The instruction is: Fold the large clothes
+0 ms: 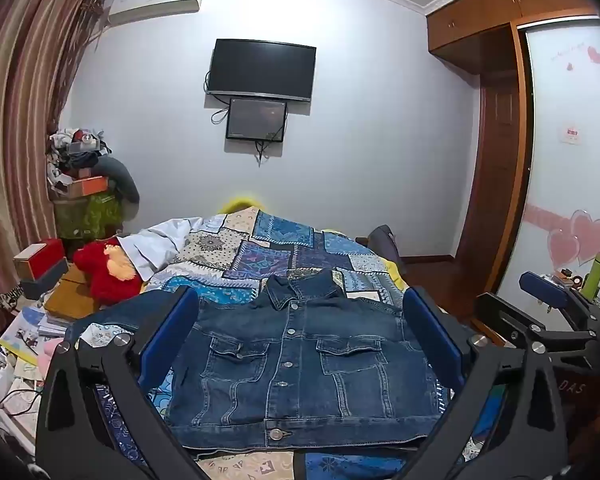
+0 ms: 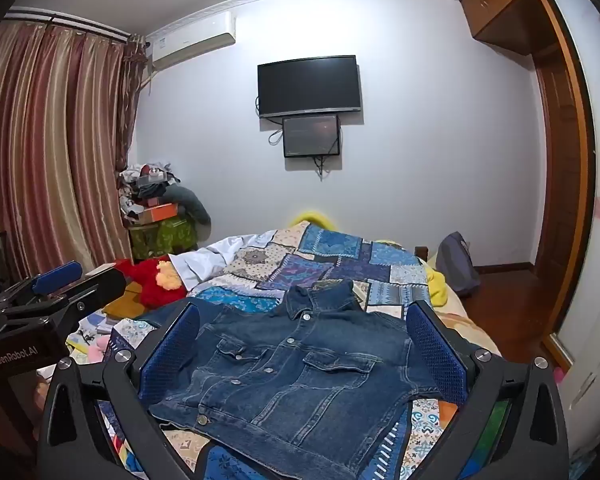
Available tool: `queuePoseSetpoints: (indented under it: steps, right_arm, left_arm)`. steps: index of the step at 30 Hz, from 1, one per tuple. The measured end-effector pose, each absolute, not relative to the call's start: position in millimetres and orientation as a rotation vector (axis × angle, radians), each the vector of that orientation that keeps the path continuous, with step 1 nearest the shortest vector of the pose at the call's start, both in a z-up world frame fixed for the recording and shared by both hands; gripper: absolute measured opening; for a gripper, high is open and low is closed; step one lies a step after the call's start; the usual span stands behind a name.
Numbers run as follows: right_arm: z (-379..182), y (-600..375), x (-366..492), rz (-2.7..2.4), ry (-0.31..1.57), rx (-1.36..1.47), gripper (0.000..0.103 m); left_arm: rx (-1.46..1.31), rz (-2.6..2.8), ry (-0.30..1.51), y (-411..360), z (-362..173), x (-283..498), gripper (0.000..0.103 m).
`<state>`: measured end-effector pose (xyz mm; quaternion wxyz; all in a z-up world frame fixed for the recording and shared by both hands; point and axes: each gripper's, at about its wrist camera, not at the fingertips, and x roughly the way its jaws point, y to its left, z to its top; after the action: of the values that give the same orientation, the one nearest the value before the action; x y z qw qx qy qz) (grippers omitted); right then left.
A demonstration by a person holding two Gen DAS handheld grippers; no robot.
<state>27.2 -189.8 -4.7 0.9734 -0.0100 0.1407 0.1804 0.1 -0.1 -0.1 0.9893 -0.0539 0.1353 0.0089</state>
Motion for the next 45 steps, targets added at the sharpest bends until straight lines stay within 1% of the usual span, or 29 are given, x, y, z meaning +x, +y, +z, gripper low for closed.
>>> queuePoseSetpoints:
  steps: [19, 45]
  right_arm:
    - [-3.2, -190.7, 27.4, 0.364, 0.289, -0.017, 0.103]
    - [-3.7, -189.5, 28.1, 0.365, 0.289, -0.017, 0.103]
  left_arm:
    - [-0.114, 0.015, 0.276, 0.3, -8.8, 5.6, 0.103]
    - [-0.118, 0.017, 0.267, 0.9, -2.0, 4.7, 0.103]
